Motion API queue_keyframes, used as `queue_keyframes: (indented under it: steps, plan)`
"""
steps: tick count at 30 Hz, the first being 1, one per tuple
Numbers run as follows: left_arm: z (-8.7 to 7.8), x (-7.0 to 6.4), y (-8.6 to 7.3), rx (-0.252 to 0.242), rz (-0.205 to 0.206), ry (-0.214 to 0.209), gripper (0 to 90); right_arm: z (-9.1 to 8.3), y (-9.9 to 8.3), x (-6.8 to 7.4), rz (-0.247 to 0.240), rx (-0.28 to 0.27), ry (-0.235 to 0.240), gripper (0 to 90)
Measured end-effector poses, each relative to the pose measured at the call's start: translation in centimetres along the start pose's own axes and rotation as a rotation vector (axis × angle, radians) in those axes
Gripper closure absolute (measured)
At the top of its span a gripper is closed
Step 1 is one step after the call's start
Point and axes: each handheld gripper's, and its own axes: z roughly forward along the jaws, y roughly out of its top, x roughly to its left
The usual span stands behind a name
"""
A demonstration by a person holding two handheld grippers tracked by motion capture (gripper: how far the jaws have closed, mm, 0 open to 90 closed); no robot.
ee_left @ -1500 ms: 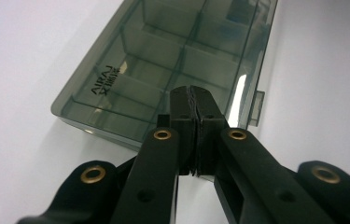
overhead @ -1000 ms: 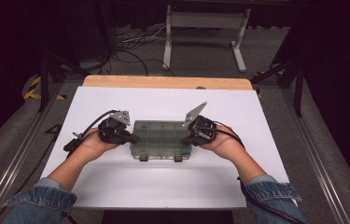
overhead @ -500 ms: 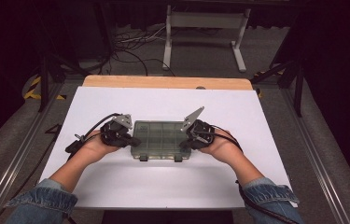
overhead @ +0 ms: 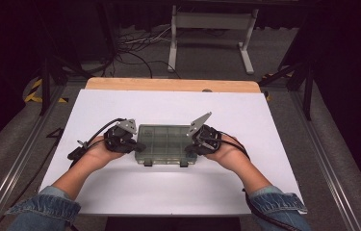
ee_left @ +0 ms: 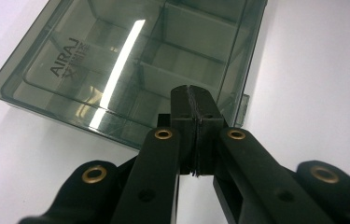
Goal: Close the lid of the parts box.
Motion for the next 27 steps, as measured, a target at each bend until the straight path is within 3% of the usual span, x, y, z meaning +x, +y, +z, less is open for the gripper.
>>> queue_keyframes:
  steps: [14, 15, 16, 20, 23, 24, 25, 26, 27]
  plan:
    - [0.1, -0.2, 0.0, -0.004, -0.016, 0.018, 89.6, 0.1, 0.0, 0.3, -0.001, 0.001, -0.014, 89.7]
    - [0.4, -0.4, 0.0, 0.023, -0.013, 0.044, 89.7, 0.1, 0.0, 0.3, -0.001, 0.0, -0.016, 89.8]
    - [0.5, -0.4, -0.1, 0.017, -0.016, 0.045, 89.7, 0.4, -0.1, 0.5, -0.018, 0.029, -0.019, 89.8]
    - [0.4, -0.2, -0.4, -0.004, -0.037, 0.038, 89.7, 0.5, -0.3, 0.8, -0.005, 0.006, -0.037, 89.8]
    - [0.3, -0.4, -0.4, -0.008, -0.028, 0.055, 89.6, 0.4, -0.4, 0.7, -0.006, 0.004, -0.053, 87.5]
    - [0.3, -0.5, -0.5, -0.026, -0.025, 0.048, 85.5, 0.2, -0.5, 0.7, 0.007, -0.017, -0.061, 80.8]
    - [0.0, -0.6, -0.6, -0.062, -0.038, 0.049, 84.2, 0.0, -0.6, 0.7, 0.018, -0.038, -0.059, 80.6]
    - [0.0, -0.6, -0.6, -0.062, -0.038, 0.049, 82.8, 0.0, -0.6, 0.7, 0.018, -0.038, -0.059, 80.6]
    - [-0.2, -0.7, -0.6, -0.079, -0.048, 0.049, 80.3, -0.6, -0.8, 0.8, 0.018, -0.078, -0.066, 79.0]
